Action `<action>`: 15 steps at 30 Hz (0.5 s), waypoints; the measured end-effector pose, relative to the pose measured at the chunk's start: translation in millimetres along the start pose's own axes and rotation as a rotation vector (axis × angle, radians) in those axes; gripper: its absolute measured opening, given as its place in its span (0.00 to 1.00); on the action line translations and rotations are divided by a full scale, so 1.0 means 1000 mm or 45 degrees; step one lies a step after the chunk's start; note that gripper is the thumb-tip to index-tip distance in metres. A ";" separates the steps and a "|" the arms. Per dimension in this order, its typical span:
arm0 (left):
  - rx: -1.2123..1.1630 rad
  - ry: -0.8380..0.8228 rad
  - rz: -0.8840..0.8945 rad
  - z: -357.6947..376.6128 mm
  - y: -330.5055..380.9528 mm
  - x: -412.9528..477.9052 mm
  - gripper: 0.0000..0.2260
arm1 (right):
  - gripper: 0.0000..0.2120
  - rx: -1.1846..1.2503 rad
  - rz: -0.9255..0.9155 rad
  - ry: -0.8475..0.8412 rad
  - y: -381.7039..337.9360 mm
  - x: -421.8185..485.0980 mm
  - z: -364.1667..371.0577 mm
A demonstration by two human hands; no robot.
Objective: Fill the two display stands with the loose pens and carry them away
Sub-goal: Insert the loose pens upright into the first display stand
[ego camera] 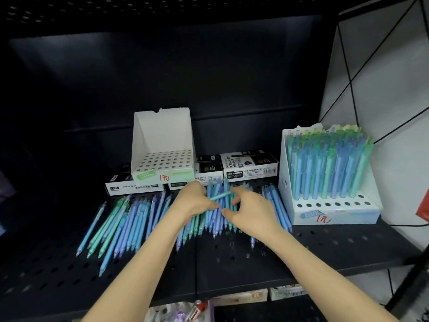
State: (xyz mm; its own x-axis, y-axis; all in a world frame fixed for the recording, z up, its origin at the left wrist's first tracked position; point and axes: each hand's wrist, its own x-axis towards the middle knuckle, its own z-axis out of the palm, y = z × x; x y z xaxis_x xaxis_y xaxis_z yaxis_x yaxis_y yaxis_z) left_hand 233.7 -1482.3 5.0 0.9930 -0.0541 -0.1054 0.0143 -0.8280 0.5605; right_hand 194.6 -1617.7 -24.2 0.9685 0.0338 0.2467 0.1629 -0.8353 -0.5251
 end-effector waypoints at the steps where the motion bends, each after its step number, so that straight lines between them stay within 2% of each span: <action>1: -0.019 -0.011 0.013 -0.001 0.000 0.000 0.13 | 0.27 -0.003 -0.002 -0.001 -0.001 0.000 0.001; 5: 0.067 -0.090 0.044 -0.003 0.002 -0.002 0.10 | 0.23 0.074 0.081 -0.005 -0.002 0.004 0.001; 8: 0.109 -0.147 0.046 -0.004 0.004 -0.002 0.10 | 0.24 0.201 0.170 -0.034 -0.002 0.006 -0.002; 15: -0.127 -0.231 0.032 -0.011 -0.005 -0.011 0.12 | 0.25 0.282 0.313 -0.067 -0.003 0.007 -0.009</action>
State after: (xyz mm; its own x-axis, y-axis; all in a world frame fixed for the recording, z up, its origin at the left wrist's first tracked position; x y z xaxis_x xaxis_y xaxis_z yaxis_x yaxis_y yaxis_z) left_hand 224.4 -1471.0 12.0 0.9559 -0.1810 -0.2312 0.0103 -0.7662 0.6425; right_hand 199.7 -1619.9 -13.6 0.9913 -0.1212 0.0514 -0.0457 -0.6828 -0.7292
